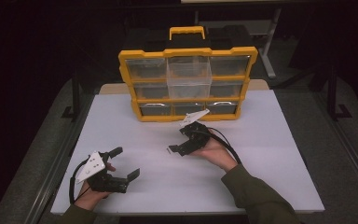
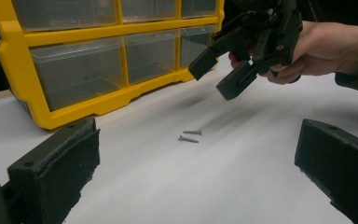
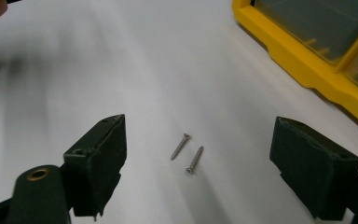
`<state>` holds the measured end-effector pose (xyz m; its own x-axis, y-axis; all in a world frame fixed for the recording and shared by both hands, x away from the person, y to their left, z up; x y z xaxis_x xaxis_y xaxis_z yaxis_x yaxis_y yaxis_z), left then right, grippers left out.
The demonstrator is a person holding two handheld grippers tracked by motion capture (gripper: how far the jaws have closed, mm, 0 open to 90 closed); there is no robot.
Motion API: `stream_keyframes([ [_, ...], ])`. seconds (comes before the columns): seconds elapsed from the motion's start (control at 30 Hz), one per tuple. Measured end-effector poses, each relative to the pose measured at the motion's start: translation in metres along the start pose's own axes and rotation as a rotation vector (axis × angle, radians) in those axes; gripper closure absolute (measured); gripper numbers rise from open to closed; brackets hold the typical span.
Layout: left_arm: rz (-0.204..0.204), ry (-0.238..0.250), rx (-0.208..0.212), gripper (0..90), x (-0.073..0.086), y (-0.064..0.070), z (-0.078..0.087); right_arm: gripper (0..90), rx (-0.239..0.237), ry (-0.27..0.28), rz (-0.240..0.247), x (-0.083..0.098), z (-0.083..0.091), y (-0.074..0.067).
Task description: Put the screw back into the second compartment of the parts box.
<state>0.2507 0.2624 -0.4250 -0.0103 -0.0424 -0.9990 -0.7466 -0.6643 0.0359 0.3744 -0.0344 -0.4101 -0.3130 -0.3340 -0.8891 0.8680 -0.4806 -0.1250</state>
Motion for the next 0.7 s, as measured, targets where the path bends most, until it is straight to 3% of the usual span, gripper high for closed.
stream_keyframes([
  [0.33,0.004,-0.002,-0.001,0.0,0.0,0.0,0.0,34.1,0.007,-0.062,0.028,0.008,-0.017,-0.003],
  [0.57,0.004,0.0,-0.001,0.0,0.0,0.0,0.0,48.6,0.018,-0.104,0.009,0.014,-0.024,0.001],
  [0.6,0.004,-0.001,0.0,0.0,0.0,0.0,0.0,50.4,0.016,-0.107,0.036,0.016,-0.026,0.003],
  [0.63,0.005,0.001,0.0,0.0,0.0,0.0,0.0,52.2,0.023,-0.115,0.022,0.016,-0.027,0.002],
  [0.7,0.005,0.001,-0.001,0.0,0.0,0.0,0.0,55.8,0.027,-0.122,0.04,0.019,-0.029,0.003],
])
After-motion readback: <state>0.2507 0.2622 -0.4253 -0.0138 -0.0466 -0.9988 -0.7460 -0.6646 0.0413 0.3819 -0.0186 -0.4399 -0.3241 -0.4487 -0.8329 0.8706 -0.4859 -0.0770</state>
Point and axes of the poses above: each handheld gripper's, and its own axes: z roughly backward along the jaws, x roughly out of its underside, y roughly to its right, the point moved 1 cm from there along -z, roughly forward along the jaws, and after that the axes turned 14 degrees about y, right-handed, at the moved point
